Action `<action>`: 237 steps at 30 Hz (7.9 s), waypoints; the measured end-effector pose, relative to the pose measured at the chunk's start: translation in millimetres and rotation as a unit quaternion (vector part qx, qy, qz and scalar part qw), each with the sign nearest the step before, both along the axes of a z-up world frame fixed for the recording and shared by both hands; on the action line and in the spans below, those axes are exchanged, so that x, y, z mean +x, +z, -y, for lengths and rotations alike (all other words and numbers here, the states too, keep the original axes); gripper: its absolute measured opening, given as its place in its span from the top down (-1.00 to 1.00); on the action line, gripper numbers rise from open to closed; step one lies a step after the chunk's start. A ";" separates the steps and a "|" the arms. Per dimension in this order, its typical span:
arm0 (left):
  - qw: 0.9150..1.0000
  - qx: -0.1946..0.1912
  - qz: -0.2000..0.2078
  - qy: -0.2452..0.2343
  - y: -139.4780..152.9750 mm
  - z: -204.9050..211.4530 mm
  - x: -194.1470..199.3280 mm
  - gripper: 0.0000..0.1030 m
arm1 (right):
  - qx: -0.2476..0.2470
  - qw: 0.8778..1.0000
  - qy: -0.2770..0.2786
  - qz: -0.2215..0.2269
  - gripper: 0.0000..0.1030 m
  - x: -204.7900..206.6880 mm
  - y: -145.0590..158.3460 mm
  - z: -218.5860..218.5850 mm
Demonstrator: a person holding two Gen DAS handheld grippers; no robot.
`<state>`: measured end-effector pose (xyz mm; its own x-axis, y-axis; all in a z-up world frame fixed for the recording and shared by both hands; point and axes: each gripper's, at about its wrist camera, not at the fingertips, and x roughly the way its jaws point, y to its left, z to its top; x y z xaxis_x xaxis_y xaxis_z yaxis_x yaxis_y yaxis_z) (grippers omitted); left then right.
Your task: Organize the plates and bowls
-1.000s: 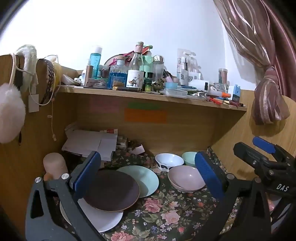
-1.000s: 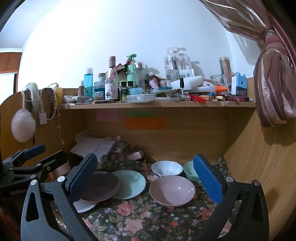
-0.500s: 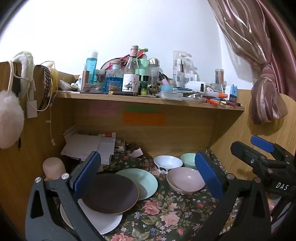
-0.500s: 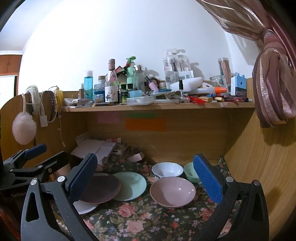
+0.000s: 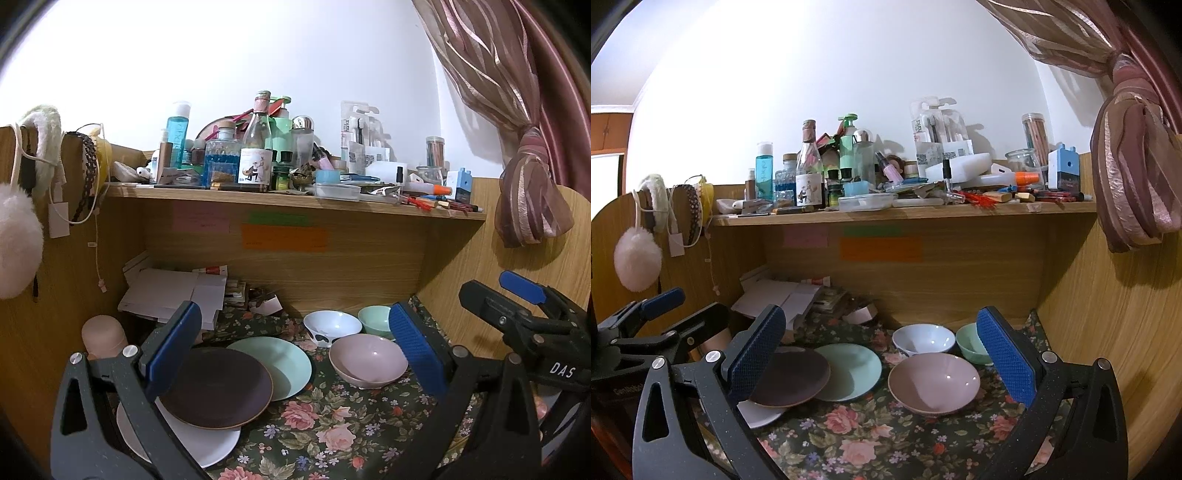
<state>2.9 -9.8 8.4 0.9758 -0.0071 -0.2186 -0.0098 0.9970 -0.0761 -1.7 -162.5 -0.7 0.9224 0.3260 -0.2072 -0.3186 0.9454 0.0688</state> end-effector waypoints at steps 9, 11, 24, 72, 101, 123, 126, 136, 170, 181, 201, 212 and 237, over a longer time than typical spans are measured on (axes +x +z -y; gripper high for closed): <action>1.000 -0.001 0.001 -0.001 0.0 1.8 1.2 -0.99 | 0.000 1.000 0.002 0.001 -1.00 -0.6 -0.8 -0.2; 1.000 -0.001 0.002 -0.001 0.4 2.8 2.2 -0.99 | 0.000 1.000 0.003 0.000 -1.00 -0.5 -0.8 -0.1; 1.000 -0.002 0.001 -0.002 -0.6 4.2 3.0 -0.99 | 0.000 1.000 0.005 0.000 -1.00 -0.6 -0.2 -1.5; 0.987 -0.013 -0.144 0.075 -102.7 -81.7 60.7 -1.00 | -0.040 0.991 0.048 -0.114 -1.00 83.2 -80.4 -49.1; 0.938 -0.119 -0.304 0.120 -203.3 -183.5 123.7 -0.02 | -0.098 0.925 0.179 -0.322 -0.23 221.8 -181.6 -159.4; 0.936 -0.121 -0.313 0.106 -204.9 -176.2 139.5 0.26 | -0.073 0.897 0.226 -0.373 0.34 241.9 -207.4 -185.7; 0.935 -0.129 -0.311 0.111 -203.9 -177.9 138.4 0.26 | -0.078 0.899 0.226 -0.367 0.34 237.2 -203.2 -183.8; 0.941 -0.130 -0.294 0.103 -195.4 -173.2 130.6 0.26 | -0.078 0.910 0.219 -0.344 0.33 219.4 -189.0 -170.6; 0.964 -0.092 -0.247 0.025 -141.0 -78.3 73.4 0.26 | -0.046 0.948 0.142 -0.282 0.34 125.2 -129.2 -68.5; 0.959 -0.096 -0.265 -0.002 -152.3 -47.8 59.8 0.26 | -0.044 0.949 0.115 -0.290 0.34 95.6 -136.6 -37.3; 0.943 -0.097 -0.318 -0.028 -198.6 -14.8 85.2 0.25 | -0.035 0.938 0.074 -0.336 0.34 89.7 -179.4 1.6; 0.936 -0.091 -0.339 -0.032 -215.7 -4.4 107.2 0.25 | -0.031 0.931 0.062 -0.359 0.34 106.1 -198.6 11.8; 0.940 -0.070 -0.333 -0.010 -209.5 -12.4 115.5 0.22 | -0.060 0.933 0.043 -0.353 -0.02 108.0 -189.5 9.0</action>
